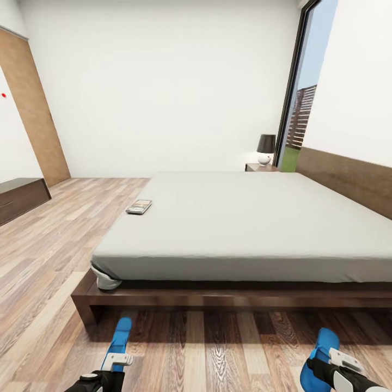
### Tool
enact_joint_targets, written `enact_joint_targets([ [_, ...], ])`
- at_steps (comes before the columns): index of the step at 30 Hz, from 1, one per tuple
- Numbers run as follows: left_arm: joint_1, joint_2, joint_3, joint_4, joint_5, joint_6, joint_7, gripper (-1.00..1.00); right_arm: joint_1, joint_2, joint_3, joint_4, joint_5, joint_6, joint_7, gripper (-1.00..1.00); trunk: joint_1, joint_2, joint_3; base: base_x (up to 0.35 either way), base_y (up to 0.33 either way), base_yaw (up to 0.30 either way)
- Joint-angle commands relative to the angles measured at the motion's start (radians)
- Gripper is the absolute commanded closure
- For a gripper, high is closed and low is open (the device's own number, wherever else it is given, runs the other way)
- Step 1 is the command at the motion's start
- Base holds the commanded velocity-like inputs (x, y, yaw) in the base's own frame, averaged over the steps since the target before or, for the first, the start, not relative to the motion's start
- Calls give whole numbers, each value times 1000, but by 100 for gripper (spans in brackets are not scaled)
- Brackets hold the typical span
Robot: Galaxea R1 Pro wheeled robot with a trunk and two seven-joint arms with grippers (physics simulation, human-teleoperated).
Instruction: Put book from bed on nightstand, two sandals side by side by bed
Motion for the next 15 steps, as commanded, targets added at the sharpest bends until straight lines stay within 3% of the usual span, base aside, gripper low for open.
enact_joint_targets([
  [1,0,1,-5,-2,7,5,1,100,-1,0,8,0,-10,3,1,100,0,0,-1,0,0,0],
  [7,1,1,-4,-2,7,5,1,100,0,0,8,0,-10,3,2,100,0,0,-1,0,0,0],
  [15,1,-2,-5,-2,7,5,1,100,-1,0,8,0,-10,3,1,100,30,-56,-26,0,0,0],
])
